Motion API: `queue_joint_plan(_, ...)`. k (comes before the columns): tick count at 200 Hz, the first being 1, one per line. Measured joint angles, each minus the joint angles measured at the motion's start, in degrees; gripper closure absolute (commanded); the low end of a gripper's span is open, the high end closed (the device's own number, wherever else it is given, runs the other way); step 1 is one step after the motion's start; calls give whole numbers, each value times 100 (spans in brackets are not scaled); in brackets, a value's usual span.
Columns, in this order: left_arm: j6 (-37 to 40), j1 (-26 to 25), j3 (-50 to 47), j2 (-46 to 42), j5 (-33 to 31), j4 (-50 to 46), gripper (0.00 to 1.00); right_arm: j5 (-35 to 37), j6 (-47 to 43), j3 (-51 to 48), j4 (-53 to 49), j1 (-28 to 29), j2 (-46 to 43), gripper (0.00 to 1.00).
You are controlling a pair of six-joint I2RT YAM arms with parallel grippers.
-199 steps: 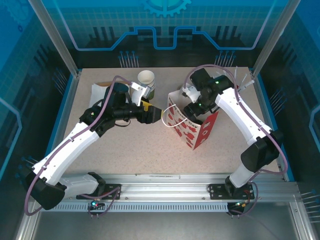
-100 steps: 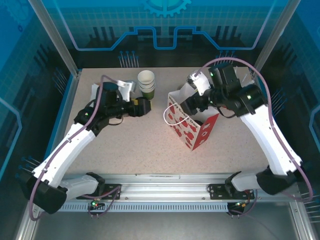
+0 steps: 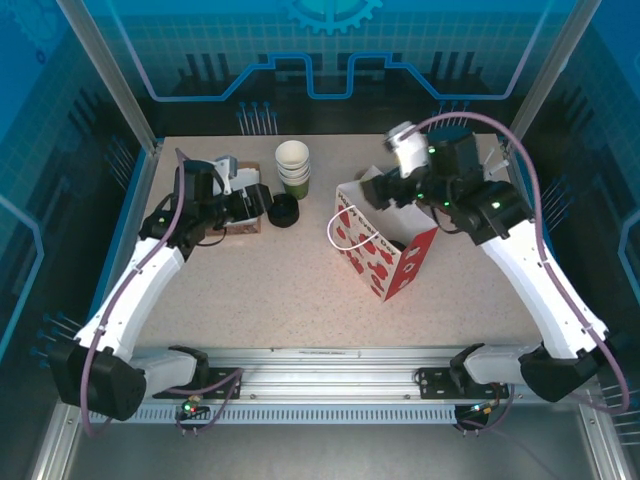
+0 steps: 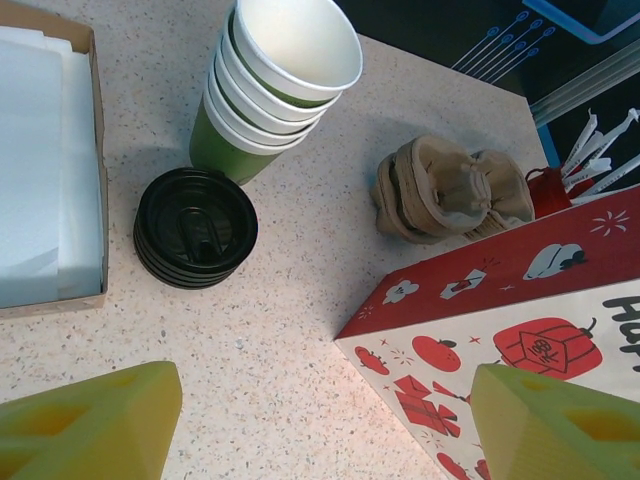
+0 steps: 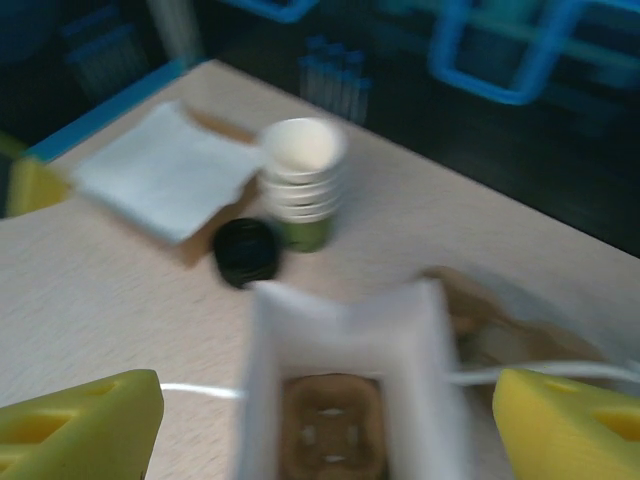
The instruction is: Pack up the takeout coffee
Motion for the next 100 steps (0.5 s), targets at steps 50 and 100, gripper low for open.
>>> queue_joint_plan(50, -61, -221, 33, 61, 2, 103, 23, 378, 643, -92, 155, -2387, -120, 24)
queue_joint_plan(100, -55, -498, 232, 94, 22, 142, 23, 721, 820, 109, 278, -2889, 1250, 36)
